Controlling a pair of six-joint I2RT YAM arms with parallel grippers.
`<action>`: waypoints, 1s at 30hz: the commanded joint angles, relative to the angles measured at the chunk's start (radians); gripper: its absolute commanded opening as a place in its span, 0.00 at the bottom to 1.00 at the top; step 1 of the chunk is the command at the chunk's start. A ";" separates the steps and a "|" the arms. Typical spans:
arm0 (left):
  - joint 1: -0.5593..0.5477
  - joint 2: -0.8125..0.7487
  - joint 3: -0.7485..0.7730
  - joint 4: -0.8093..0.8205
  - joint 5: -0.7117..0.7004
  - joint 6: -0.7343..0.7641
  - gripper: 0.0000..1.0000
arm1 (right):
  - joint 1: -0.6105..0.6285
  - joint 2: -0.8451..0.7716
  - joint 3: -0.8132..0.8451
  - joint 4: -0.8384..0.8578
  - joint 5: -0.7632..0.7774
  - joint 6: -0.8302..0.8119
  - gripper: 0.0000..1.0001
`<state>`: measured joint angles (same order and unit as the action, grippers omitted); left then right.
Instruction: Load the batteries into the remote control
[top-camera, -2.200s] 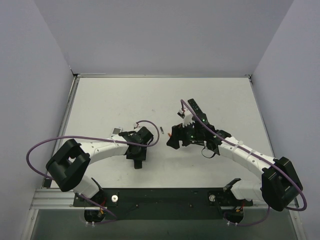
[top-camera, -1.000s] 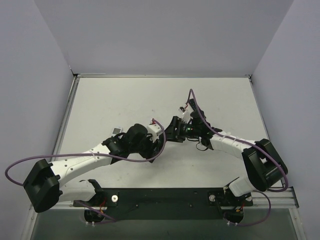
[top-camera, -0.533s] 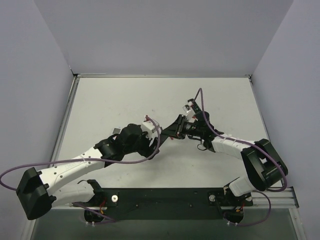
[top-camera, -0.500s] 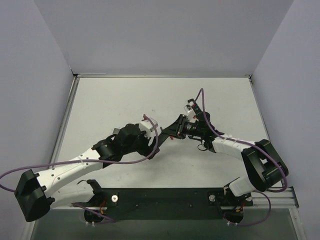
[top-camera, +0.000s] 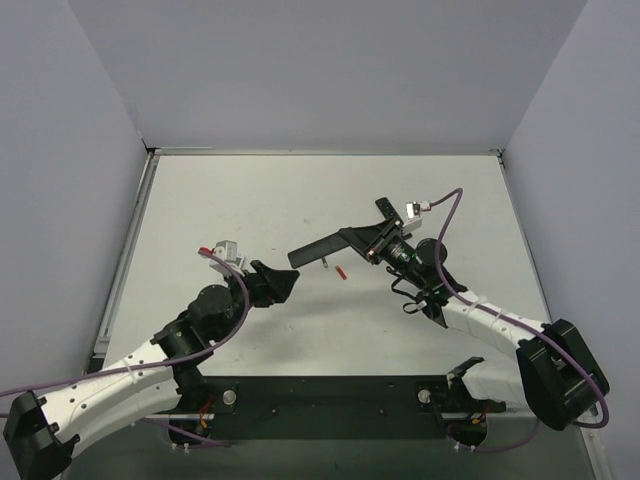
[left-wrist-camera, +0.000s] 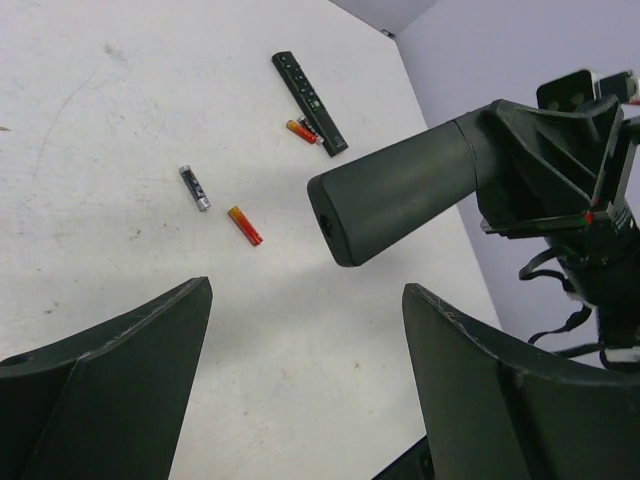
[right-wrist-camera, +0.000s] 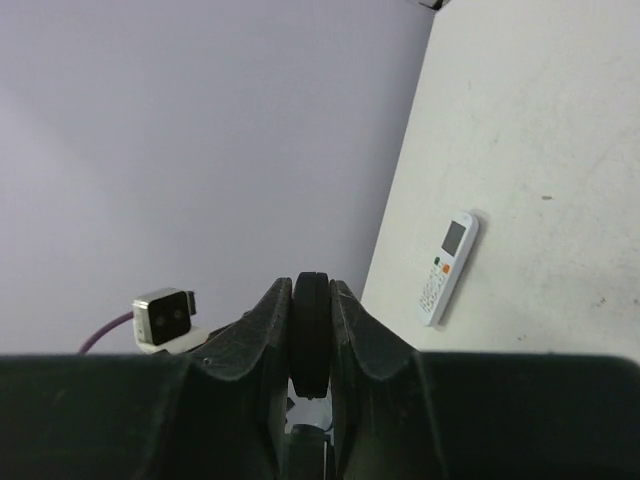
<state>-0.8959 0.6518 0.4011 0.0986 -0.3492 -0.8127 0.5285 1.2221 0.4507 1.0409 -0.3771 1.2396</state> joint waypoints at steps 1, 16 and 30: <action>-0.001 0.049 -0.015 0.278 -0.019 -0.137 0.88 | 0.057 -0.058 -0.012 0.139 0.170 0.017 0.00; -0.001 0.287 -0.056 0.815 -0.020 -0.181 0.79 | 0.189 -0.016 -0.030 0.297 0.293 0.049 0.08; 0.008 0.243 -0.099 0.935 -0.180 -0.146 0.05 | 0.229 0.097 -0.078 0.441 0.268 0.121 0.41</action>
<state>-0.8959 0.9443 0.3058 0.9112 -0.4545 -0.9825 0.7456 1.3170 0.3958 1.2861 -0.0887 1.3678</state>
